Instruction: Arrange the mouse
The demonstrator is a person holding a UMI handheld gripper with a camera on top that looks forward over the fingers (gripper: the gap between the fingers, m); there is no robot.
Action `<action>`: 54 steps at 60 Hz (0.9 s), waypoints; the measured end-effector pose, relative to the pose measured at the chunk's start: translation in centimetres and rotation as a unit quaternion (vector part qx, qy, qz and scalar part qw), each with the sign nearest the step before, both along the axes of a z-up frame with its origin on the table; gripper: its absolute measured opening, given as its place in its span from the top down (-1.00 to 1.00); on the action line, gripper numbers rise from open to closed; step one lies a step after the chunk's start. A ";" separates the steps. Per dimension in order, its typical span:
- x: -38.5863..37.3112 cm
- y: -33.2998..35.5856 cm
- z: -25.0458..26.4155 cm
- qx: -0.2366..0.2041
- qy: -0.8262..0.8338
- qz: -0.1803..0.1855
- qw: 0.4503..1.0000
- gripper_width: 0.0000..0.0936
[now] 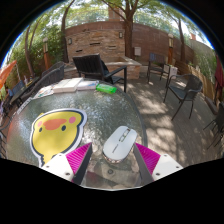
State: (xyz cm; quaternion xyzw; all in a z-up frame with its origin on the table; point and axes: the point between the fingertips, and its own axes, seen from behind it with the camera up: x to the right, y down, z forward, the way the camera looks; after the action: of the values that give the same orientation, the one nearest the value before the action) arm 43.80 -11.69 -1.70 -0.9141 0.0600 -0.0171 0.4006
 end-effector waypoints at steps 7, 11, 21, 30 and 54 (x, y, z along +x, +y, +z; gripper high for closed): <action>0.4 2.0 0.0 0.001 -0.001 -0.001 1.000 -0.74; 0.7 2.7 -0.1 0.000 -0.012 -0.001 1.000 -0.53; 0.1 3.2 -0.1 0.003 -0.037 0.024 0.999 -0.03; 0.4 2.6 0.4 -0.009 -0.048 0.013 0.999 0.17; -4.5 5.3 23.3 0.166 -0.054 -0.016 0.985 0.19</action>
State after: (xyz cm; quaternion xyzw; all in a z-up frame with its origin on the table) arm 39.34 -6.39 21.61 -0.8318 0.0547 -0.0622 0.5489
